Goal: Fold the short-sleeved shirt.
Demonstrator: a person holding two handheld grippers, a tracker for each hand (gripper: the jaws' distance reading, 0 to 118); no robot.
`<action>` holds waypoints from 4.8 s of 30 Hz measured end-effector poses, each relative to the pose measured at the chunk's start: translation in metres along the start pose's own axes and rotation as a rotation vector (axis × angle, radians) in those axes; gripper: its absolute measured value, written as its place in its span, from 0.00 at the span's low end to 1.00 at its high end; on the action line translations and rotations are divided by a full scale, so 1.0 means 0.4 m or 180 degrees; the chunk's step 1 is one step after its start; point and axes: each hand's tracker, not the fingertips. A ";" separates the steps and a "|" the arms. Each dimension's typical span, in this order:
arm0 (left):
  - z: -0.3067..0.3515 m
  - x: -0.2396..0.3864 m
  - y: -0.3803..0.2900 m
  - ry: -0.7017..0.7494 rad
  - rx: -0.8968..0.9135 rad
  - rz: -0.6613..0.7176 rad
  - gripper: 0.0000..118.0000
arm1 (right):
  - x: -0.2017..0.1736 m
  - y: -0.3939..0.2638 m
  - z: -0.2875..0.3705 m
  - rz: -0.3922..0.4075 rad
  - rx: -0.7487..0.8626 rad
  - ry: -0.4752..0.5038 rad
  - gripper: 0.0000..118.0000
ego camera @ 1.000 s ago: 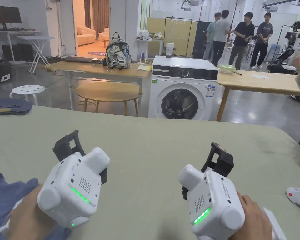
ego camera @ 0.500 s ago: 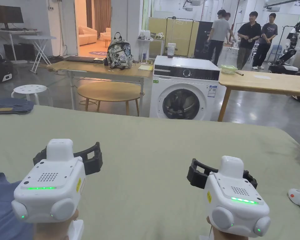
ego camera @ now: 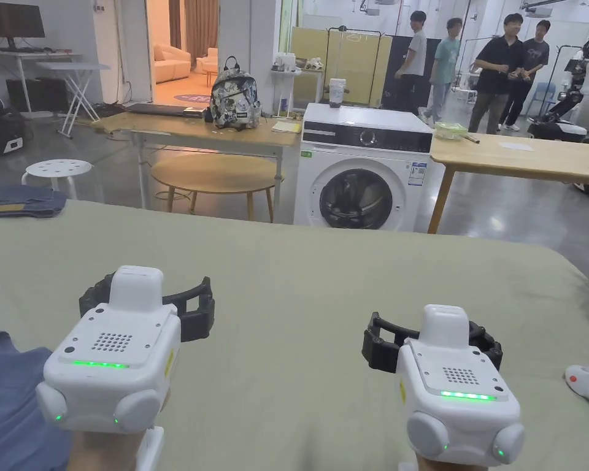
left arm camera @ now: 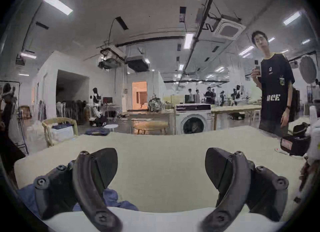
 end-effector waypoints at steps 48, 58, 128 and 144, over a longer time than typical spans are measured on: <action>0.087 -0.312 -0.019 0.0697 -0.0908 -0.0185 0.00 | -0.187 -0.001 -0.002 0.0035 -0.0230 0.0398 0.00; 0.138 -0.608 -0.045 0.0885 -0.1927 0.0355 0.00 | -0.307 -0.040 -0.027 0.0108 -0.0422 0.0749 0.00; -0.239 0.028 0.353 -0.1179 -0.1082 0.0009 0.00 | -0.005 0.013 0.025 -0.0036 -0.0595 0.0056 0.00; -0.277 0.643 0.144 -0.2433 -0.1698 -0.0231 0.00 | 0.310 -0.022 0.138 -0.0242 -0.0625 -0.0716 0.00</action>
